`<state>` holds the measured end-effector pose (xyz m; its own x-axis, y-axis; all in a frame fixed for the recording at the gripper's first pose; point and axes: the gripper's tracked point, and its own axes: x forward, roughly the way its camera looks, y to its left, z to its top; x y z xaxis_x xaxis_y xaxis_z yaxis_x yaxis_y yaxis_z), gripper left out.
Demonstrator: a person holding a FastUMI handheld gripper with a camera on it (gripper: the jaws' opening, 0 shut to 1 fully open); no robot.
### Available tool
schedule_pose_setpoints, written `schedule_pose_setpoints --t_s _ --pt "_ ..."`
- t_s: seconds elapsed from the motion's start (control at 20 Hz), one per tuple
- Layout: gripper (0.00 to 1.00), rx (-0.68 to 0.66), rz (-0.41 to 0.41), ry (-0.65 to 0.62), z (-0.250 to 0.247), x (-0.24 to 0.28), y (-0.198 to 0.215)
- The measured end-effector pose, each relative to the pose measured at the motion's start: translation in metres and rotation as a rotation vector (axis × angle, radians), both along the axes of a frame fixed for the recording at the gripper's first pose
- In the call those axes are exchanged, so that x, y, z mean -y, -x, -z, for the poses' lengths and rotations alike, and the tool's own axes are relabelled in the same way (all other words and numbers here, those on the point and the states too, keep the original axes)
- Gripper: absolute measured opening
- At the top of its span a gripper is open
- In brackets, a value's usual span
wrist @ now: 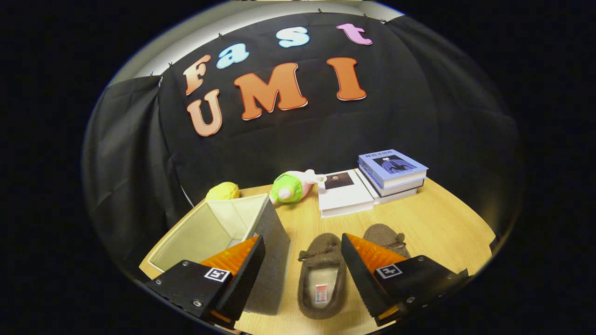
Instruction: Open the storage box then place both shoes into the box .Put the left shoe in first, then the right shoe, with the right side of both shoes facing outward in a uniform manner.
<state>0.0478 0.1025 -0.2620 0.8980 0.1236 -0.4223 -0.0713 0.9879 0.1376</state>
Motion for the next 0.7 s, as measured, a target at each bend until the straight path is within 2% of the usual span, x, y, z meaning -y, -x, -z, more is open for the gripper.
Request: schedule_pose_setpoints --t_s 0.15,0.5,0.7 --pt "0.96 -0.045 0.021 0.045 0.028 0.009 0.004" --pt "0.76 -0.14 0.07 0.132 0.074 0.027 0.008" --pt "0.63 -0.188 0.1 0.134 0.09 0.032 0.002"
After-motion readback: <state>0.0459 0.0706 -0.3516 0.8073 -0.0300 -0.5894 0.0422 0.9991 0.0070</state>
